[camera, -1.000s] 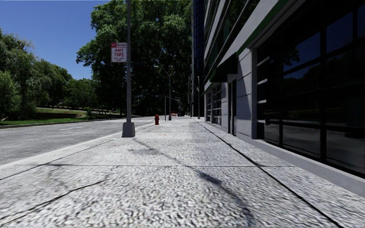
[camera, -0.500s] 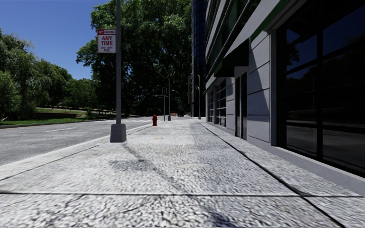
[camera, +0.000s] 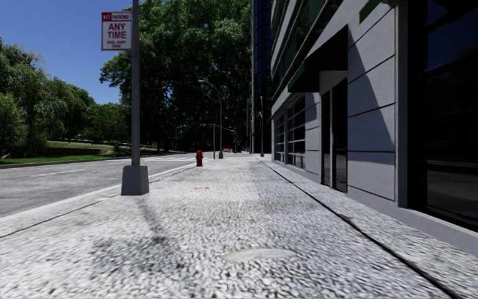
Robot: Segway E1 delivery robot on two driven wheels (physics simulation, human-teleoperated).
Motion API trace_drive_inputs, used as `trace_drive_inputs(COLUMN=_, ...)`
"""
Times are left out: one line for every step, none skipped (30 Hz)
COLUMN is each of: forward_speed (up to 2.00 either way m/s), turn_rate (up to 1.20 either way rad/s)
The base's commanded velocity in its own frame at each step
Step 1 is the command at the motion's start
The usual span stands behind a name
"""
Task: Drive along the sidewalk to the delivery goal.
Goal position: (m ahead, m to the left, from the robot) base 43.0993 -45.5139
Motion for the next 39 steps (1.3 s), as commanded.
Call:
trace_drive_inputs(forward_speed=2.0, turn_rate=0.0)
trace_drive_inputs(forward_speed=2.0, turn_rate=0.0)
trace_drive_inputs(forward_speed=2.0, turn_rate=0.0)
trace_drive_inputs(forward_speed=2.0, turn_rate=0.0)
trace_drive_inputs(forward_speed=2.0, turn_rate=0.0)
trace_drive_inputs(forward_speed=2.0, turn_rate=0.0)
trace_drive_inputs(forward_speed=2.0, turn_rate=0.0)
trace_drive_inputs(forward_speed=2.0, turn_rate=0.0)
trace_drive_inputs(forward_speed=2.0, turn_rate=0.0)
trace_drive_inputs(forward_speed=2.0, turn_rate=0.0)
trace_drive_inputs(forward_speed=2.0, turn_rate=0.0)
trace_drive_inputs(forward_speed=2.0, turn_rate=0.0)
trace_drive_inputs(forward_speed=2.0, turn_rate=0.0)
trace_drive_inputs(forward_speed=2.0, turn_rate=0.0)
trace_drive_inputs(forward_speed=2.0, turn_rate=0.0)
trace_drive_inputs(forward_speed=2.0, turn_rate=0.0)
trace_drive_inputs(forward_speed=2.0, turn_rate=0.0)
trace_drive_inputs(forward_speed=2.0, turn_rate=0.0)
trace_drive_inputs(forward_speed=2.0, turn_rate=0.0)
trace_drive_inputs(forward_speed=2.0, turn_rate=0.0)
trace_drive_inputs(forward_speed=2.0, turn_rate=0.0)
trace_drive_inputs(forward_speed=2.0, turn_rate=0.0)
trace_drive_inputs(forward_speed=2.0, turn_rate=0.0)
trace_drive_inputs(forward_speed=2.0, turn_rate=0.0)
trace_drive_inputs(forward_speed=2.0, turn_rate=0.0)
trace_drive_inputs(forward_speed=2.0, turn_rate=0.0)
trace_drive_inputs(forward_speed=2.0, turn_rate=0.0)
trace_drive_inputs(forward_speed=2.0, turn_rate=0.0)
trace_drive_inputs(forward_speed=2.0, turn_rate=0.0)
trace_drive_inputs(forward_speed=2.0, turn_rate=0.0)
trace_drive_inputs(forward_speed=2.0, turn_rate=0.0)
trace_drive_inputs(forward_speed=2.0, turn_rate=0.0)
trace_drive_inputs(forward_speed=2.0, turn_rate=0.0)
trace_drive_inputs(forward_speed=2.0, turn_rate=0.0)
trace_drive_inputs(forward_speed=2.0, turn_rate=0.0)
trace_drive_inputs(forward_speed=2.0, turn_rate=0.0)
trace_drive_inputs(forward_speed=2.0, turn_rate=0.0)
trace_drive_inputs(forward_speed=1.97, turn_rate=0.0)
trace_drive_inputs(forward_speed=1.84, turn_rate=0.0)
